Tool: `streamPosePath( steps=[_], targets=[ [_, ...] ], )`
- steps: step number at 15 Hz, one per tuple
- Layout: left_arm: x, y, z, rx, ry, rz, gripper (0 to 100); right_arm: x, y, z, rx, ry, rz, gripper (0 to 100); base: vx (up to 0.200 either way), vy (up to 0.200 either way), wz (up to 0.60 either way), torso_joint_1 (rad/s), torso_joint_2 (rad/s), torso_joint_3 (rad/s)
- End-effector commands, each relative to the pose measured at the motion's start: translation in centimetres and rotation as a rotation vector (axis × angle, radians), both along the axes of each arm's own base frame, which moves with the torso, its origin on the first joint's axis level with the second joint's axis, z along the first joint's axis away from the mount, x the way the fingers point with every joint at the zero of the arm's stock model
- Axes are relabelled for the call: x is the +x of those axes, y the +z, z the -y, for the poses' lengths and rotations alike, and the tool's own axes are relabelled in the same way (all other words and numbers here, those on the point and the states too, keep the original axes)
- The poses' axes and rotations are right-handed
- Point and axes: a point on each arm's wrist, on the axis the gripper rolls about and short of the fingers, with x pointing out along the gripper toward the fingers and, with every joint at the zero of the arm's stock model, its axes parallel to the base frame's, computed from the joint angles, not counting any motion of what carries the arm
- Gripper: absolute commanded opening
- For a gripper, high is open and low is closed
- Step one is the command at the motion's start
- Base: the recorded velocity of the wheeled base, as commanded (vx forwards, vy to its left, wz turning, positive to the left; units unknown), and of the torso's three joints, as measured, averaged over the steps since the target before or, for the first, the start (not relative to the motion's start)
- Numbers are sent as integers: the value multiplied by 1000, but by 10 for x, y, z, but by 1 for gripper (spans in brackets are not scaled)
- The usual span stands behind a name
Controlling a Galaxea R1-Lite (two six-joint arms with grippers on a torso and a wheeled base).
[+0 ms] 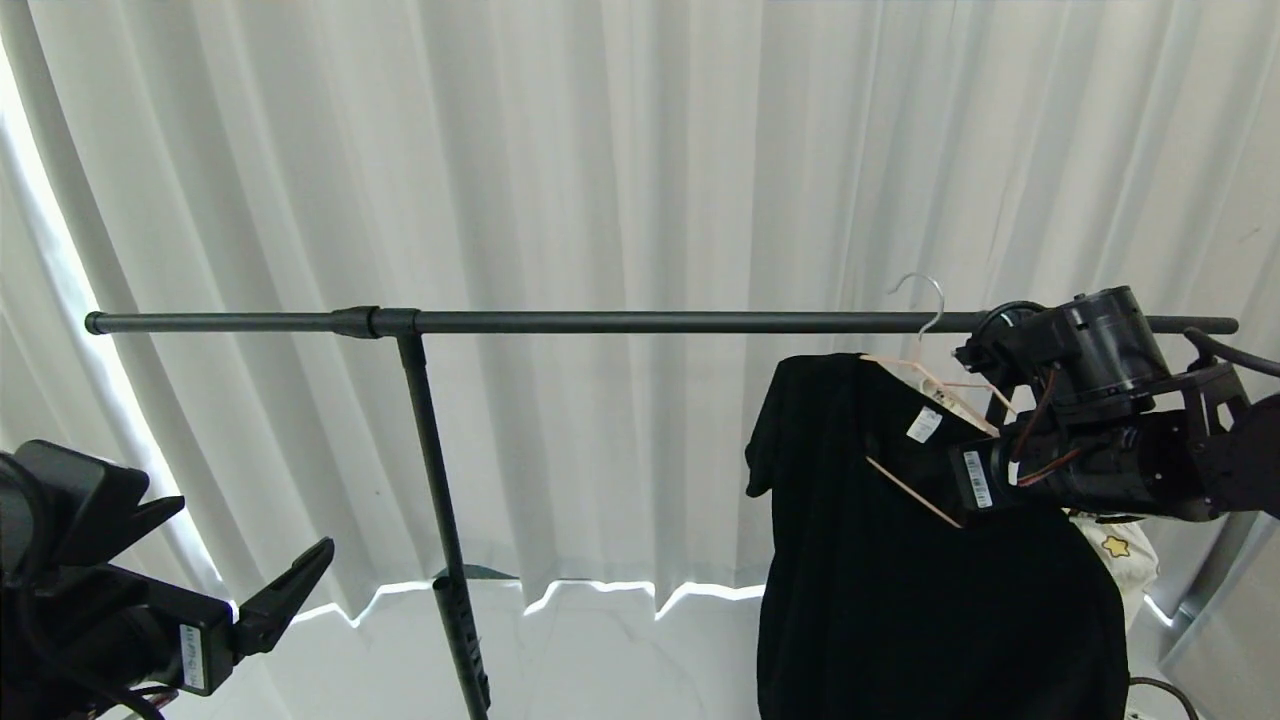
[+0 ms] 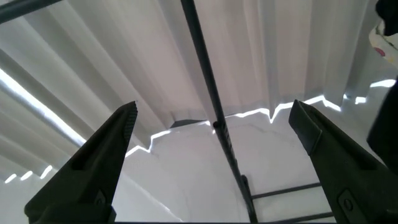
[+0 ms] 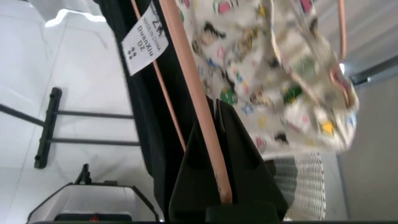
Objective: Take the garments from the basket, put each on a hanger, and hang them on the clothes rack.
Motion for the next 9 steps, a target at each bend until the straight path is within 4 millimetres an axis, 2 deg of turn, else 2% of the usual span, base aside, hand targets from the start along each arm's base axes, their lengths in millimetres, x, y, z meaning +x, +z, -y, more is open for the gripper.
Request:
streamPosePath(
  steps=[1, 6, 9],
  targets=[
    [0, 0, 2, 1, -16, -3, 100, -2, 0, -3, 0, 11, 1, 0, 0, 0, 0, 0, 0, 0],
    [-1, 0, 6, 1, -47, -1, 100, 2, -3, -7, -4, 22, -11, 0, 0, 0, 0, 0, 0, 0],
    [-1, 1, 6, 8, -49, 2, 100, 16, -15, -15, -20, 19, -41, 0, 0, 0, 0, 0, 0, 0]
  ],
)
